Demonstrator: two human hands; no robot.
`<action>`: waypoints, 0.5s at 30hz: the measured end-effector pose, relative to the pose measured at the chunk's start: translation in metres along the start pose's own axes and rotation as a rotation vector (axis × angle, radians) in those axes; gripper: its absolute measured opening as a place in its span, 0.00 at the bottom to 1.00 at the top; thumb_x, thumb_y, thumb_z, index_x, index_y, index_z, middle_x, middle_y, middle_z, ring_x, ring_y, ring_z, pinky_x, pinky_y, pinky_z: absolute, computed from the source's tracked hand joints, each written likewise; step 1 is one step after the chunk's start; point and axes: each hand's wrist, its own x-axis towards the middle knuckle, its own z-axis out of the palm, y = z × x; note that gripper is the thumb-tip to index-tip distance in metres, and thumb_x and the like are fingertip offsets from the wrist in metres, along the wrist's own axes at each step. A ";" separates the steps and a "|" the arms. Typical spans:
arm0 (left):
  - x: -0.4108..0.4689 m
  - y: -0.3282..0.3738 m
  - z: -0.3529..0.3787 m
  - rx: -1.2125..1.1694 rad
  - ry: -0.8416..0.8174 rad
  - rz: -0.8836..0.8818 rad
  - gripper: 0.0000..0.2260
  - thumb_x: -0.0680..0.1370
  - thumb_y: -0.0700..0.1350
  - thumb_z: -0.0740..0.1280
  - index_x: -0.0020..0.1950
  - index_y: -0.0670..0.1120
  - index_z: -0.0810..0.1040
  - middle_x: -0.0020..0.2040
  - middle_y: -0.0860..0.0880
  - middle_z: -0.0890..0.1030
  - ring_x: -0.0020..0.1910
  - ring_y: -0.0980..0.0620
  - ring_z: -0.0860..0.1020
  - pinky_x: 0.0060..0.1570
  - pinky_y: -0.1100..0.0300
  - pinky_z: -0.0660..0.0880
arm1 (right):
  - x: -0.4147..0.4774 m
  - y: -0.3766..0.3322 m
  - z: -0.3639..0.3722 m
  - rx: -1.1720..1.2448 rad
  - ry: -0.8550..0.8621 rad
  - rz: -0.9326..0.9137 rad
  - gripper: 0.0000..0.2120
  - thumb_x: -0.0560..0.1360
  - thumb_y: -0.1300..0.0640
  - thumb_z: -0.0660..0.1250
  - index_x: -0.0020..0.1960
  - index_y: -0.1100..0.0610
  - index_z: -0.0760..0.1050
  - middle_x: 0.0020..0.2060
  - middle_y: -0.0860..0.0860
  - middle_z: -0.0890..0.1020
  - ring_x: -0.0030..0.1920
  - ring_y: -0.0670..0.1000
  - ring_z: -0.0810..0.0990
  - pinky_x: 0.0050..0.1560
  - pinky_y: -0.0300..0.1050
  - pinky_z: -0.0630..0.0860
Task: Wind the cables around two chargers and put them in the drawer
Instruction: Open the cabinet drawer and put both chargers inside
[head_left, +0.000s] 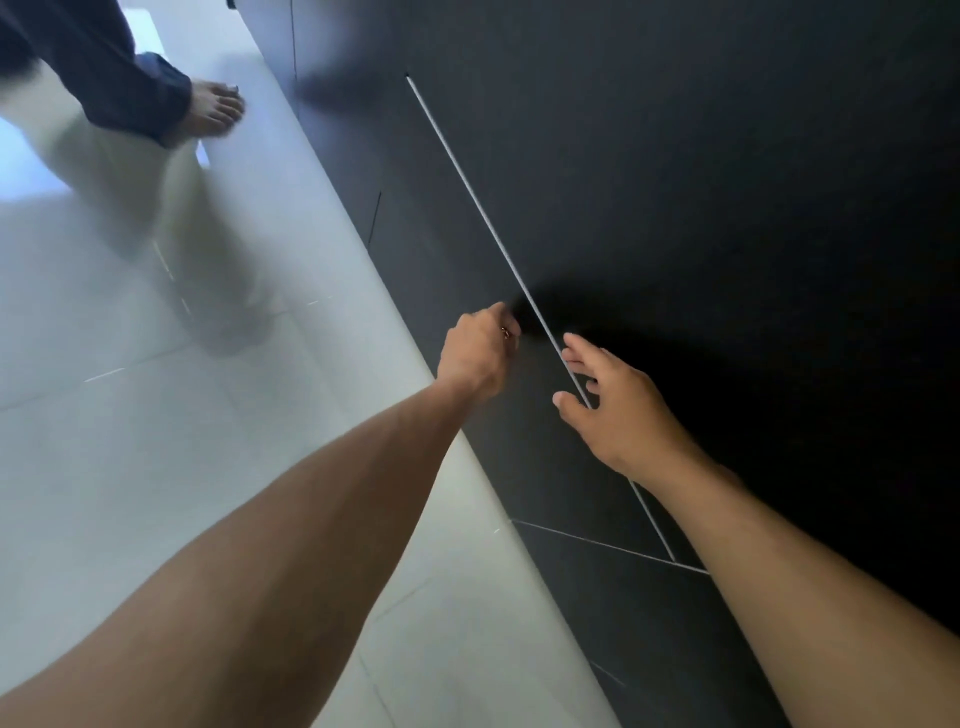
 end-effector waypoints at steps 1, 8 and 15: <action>0.000 0.000 0.000 0.004 -0.002 0.010 0.07 0.79 0.39 0.64 0.53 0.47 0.79 0.52 0.48 0.82 0.46 0.46 0.80 0.43 0.57 0.74 | 0.000 0.000 0.001 -0.023 0.005 0.000 0.32 0.77 0.57 0.66 0.77 0.48 0.56 0.72 0.47 0.68 0.70 0.51 0.69 0.65 0.47 0.70; -0.004 -0.003 -0.004 -0.070 -0.003 -0.049 0.06 0.78 0.40 0.62 0.47 0.48 0.78 0.46 0.47 0.82 0.39 0.48 0.79 0.38 0.60 0.72 | 0.000 -0.003 0.006 -0.219 -0.015 0.062 0.35 0.76 0.52 0.68 0.77 0.49 0.54 0.73 0.49 0.67 0.69 0.53 0.70 0.63 0.50 0.74; -0.016 -0.027 -0.022 -0.141 -0.063 -0.130 0.05 0.78 0.43 0.67 0.43 0.51 0.77 0.40 0.51 0.79 0.33 0.53 0.75 0.37 0.62 0.72 | -0.013 0.000 0.022 -0.233 -0.042 0.184 0.23 0.78 0.57 0.67 0.71 0.58 0.68 0.66 0.55 0.73 0.63 0.56 0.76 0.60 0.50 0.76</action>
